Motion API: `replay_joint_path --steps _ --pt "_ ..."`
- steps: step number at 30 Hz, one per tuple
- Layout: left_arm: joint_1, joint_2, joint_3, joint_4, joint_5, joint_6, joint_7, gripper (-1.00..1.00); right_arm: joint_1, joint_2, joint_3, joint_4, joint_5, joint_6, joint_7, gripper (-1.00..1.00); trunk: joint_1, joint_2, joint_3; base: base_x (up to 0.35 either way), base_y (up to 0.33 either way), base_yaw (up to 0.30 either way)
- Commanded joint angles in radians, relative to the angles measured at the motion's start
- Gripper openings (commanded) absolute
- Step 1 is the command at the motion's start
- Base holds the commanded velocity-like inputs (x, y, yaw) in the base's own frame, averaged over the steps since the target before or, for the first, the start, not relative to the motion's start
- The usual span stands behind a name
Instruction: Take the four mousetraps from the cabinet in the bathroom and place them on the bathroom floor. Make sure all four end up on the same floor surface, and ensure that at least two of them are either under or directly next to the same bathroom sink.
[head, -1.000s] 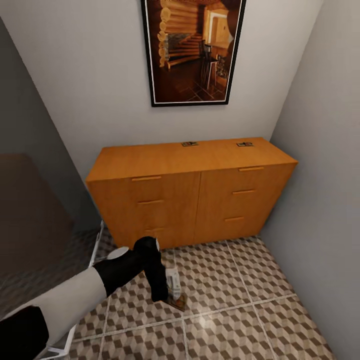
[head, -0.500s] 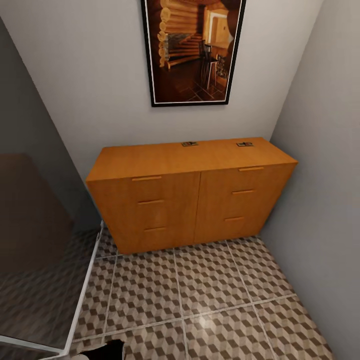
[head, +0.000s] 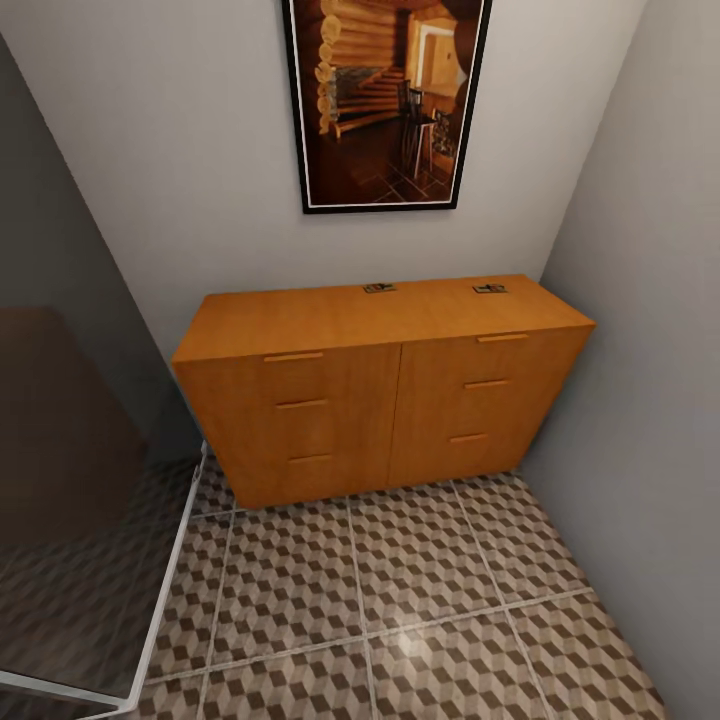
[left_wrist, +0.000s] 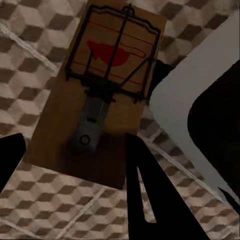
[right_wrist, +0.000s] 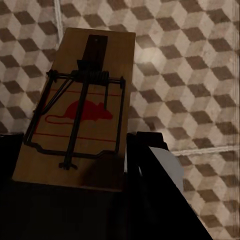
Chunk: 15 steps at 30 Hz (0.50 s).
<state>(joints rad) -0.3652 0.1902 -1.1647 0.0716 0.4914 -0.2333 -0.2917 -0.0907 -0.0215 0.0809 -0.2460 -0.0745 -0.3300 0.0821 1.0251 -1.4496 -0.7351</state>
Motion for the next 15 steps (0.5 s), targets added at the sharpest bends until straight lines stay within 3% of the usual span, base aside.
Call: replay_joint_path --steps 1,2,3,6,8,12,15 --pt "0.007 0.01 -0.009 0.003 0.12 -0.015 0.003 -1.0 0.0 -0.01 0.007 0.001 -0.011 -0.004 0.003 -1.0 0.0 0.0 -0.001 0.0 0.0 0.0" --pt "0.015 0.015 -0.009 0.003 0.213 -0.021 0.008 -1.0 0.0 -0.018 0.007 0.001 -0.011 -0.01 0.002 -1.0 0.0 0.0 -0.001 0.0 0.0 0.0" --pt "0.018 0.016 -0.009 0.003 0.241 -0.023 0.009 -1.0 0.0 -0.02 0.007 0.001 -0.011 -0.014 0.002 -1.0 0.0 0.0 -0.001 0.0 0.0 0.0" --pt "0.026 0.012 -0.009 0.003 0.392 -0.069 0.011 -1.0 0.0 -0.026 0.007 0.001 -0.011 -0.059 -0.005 -1.0 0.0 0.0 -0.001 0.0 0.0 0.0" --pt "0.029 -0.007 -0.009 0.003 0.484 -0.117 0.013 -1.0 0.0 -0.027 0.007 0.001 -0.011 -0.091 -0.025 -1.0 0.0 0.0 -0.001 0.0 0.0 0.0" --pt "0.03 -0.049 -0.009 0.002 0.606 -0.158 0.054 -1.0 0.0 -0.027 0.007 -0.007 -0.012 -0.133 -0.083 -1.0 0.0 0.0 -0.001 0.0 0.0 0.0" --pt "0.03 -0.093 -0.009 0.002 0.641 -0.185 0.125 -1.0 0.0 -0.028 0.007 -0.046 -0.012 -0.151 -0.12 -1.0 0.0 0.0 -0.001 0.0 0.0 0.0"
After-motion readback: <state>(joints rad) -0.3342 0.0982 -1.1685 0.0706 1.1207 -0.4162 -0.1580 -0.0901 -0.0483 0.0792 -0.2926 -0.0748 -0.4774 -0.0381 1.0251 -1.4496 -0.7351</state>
